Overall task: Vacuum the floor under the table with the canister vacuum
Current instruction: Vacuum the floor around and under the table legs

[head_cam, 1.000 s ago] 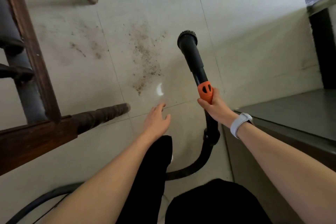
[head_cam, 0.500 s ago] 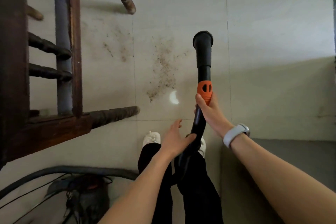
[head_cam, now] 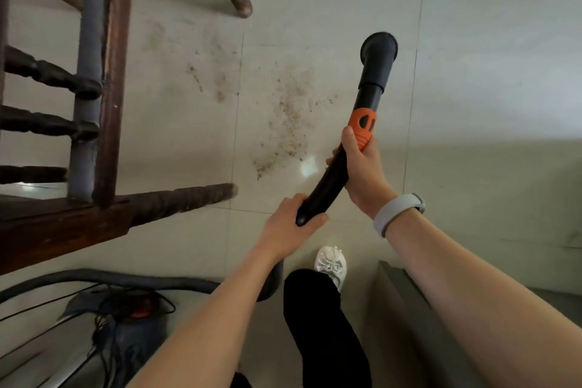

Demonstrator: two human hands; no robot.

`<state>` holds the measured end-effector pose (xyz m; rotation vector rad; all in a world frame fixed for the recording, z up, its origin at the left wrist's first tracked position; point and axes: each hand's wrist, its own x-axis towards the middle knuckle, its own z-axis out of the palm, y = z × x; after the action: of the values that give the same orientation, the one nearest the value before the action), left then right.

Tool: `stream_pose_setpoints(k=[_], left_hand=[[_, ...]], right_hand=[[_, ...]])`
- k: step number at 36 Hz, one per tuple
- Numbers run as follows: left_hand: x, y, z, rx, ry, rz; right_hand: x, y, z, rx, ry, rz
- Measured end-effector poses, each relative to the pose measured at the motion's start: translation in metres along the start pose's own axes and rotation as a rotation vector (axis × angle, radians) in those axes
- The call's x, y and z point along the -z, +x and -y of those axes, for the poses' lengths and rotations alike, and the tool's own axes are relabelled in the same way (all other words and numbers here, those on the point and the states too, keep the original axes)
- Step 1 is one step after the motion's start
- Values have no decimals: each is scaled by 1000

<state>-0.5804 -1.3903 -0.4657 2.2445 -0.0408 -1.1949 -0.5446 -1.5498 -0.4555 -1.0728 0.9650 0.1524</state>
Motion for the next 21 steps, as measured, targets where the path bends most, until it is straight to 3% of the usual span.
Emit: stream_pose_setpoints(k=[8, 16, 21], left_hand=[[-13, 30, 45, 3, 29, 55], [-8, 65, 185, 38, 270, 119], [-13, 93, 256, 44, 368, 172]], right_hand=[[-1, 52, -61, -194, -88, -32], [-37, 85, -199, -409, -97, 3], [-61, 111, -269, -445, -123, 23]])
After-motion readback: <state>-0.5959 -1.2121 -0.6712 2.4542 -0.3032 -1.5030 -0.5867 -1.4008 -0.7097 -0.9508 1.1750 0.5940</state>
